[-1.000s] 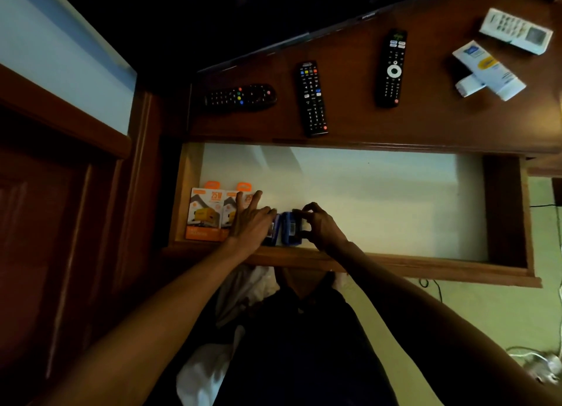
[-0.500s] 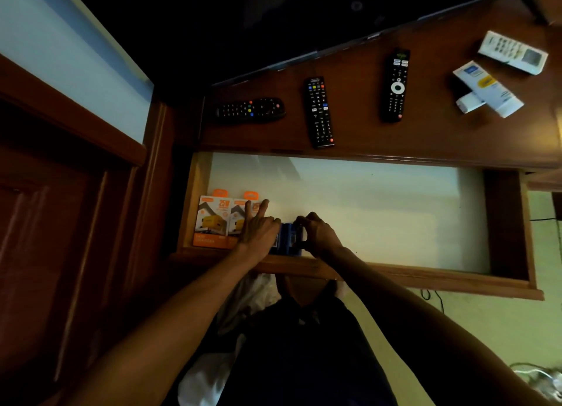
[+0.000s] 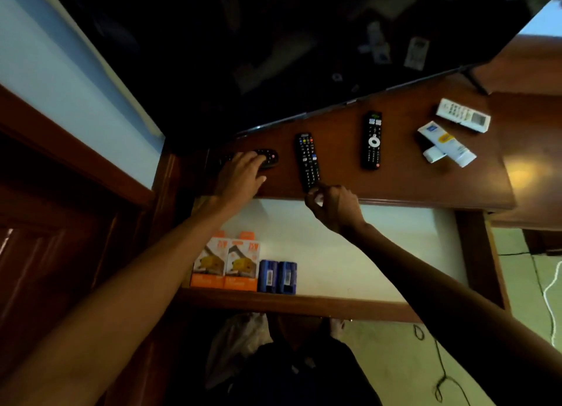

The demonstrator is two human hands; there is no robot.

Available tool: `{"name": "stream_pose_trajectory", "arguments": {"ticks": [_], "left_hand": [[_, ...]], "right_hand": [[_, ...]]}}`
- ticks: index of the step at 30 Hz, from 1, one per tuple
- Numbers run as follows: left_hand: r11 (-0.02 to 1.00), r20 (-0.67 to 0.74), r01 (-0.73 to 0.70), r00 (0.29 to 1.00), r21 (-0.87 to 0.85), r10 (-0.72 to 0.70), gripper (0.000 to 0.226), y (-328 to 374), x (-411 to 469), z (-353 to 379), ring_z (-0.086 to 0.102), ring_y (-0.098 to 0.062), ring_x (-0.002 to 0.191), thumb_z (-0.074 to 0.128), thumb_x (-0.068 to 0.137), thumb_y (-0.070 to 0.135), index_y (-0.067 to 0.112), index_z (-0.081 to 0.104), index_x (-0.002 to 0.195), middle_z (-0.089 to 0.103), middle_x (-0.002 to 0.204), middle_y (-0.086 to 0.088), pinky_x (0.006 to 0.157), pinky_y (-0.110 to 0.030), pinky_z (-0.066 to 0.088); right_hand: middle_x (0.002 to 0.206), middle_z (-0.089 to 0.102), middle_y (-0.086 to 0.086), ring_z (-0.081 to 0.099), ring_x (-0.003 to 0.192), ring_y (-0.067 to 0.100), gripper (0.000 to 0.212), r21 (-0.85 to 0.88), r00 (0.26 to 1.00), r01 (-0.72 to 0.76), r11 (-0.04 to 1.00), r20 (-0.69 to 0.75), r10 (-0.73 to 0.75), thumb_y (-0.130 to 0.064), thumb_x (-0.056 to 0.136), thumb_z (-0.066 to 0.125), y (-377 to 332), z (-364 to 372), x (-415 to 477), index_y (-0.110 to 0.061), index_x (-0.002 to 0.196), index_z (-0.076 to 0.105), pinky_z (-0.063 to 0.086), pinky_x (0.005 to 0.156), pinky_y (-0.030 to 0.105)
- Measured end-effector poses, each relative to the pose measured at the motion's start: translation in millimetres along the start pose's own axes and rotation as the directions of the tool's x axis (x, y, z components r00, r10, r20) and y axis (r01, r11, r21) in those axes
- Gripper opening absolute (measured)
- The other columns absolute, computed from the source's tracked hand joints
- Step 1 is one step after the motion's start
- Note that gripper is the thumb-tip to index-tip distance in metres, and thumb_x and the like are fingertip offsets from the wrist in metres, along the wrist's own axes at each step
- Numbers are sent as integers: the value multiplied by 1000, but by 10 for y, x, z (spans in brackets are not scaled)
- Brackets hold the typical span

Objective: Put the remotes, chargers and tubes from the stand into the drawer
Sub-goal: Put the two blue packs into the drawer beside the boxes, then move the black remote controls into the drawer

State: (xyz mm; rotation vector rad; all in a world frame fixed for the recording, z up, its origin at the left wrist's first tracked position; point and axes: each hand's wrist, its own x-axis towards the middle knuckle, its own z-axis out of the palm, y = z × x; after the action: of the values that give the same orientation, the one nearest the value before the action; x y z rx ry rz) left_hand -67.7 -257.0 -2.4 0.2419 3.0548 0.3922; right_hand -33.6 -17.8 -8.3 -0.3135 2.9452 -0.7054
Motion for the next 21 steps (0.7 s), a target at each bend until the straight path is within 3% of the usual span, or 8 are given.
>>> {"name": "stream_pose_trajectory", "arguments": {"ticks": [4,7,10,13,16,19,21], "left_hand": [[995,146,30,988,98,-44,73,-194,325,38,26,-34,142,66,88,31,16,29,150,26,157,-13,112,-50,31],[985,249,35,966,167,-76,75,-256,423,127,26,-33,143,63,90,29,17,22,152,26,157,-14,113,-49,28],[985,211,42,974,169,-78,69,-260,450,193,41,-33,131,64,89,21,19,29,149,44,143,-13,102,-49,36],[987,187,41,980,153,-70,66,-232,459,202,48,-34,121,66,87,22,21,35,145,53,132,-13,94,-50,40],[998,154,63,986,28,-67,66,-184,395,187,49,-35,116,65,89,25,22,33,147,53,127,-15,92,-49,44],[997,67,57,996,-57,-54,67,-119,238,169,50,-33,110,63,91,26,21,31,150,51,125,-15,85,-40,48],[996,18,43,999,-78,-41,67,-56,117,142,51,-32,106,63,91,28,20,32,150,52,123,-15,79,-38,48]], "right_hand": [[90,76,-4,70,77,25,24,-2,999,-46,999,-13,46,-42,92,52,10,-181,218,-25,103,65,40,58,26],[100,72,0,69,83,27,31,0,997,-73,997,3,73,-46,93,51,72,-95,324,-22,111,57,45,61,29],[122,56,11,58,106,33,48,16,991,-129,992,31,128,-49,91,54,105,23,464,-16,125,44,54,75,44],[140,41,19,43,126,36,76,41,974,-218,975,68,214,-48,90,59,77,83,671,-8,145,27,47,93,47],[145,34,21,36,132,38,96,97,960,-268,959,114,256,-49,85,65,40,128,875,-7,153,12,42,102,49],[144,33,22,37,130,39,100,71,947,-288,955,172,272,-43,82,72,77,204,968,-8,153,11,42,102,52],[140,38,22,42,126,40,88,17,955,-252,968,165,245,-29,84,72,138,271,967,-9,151,18,46,97,50]]}}
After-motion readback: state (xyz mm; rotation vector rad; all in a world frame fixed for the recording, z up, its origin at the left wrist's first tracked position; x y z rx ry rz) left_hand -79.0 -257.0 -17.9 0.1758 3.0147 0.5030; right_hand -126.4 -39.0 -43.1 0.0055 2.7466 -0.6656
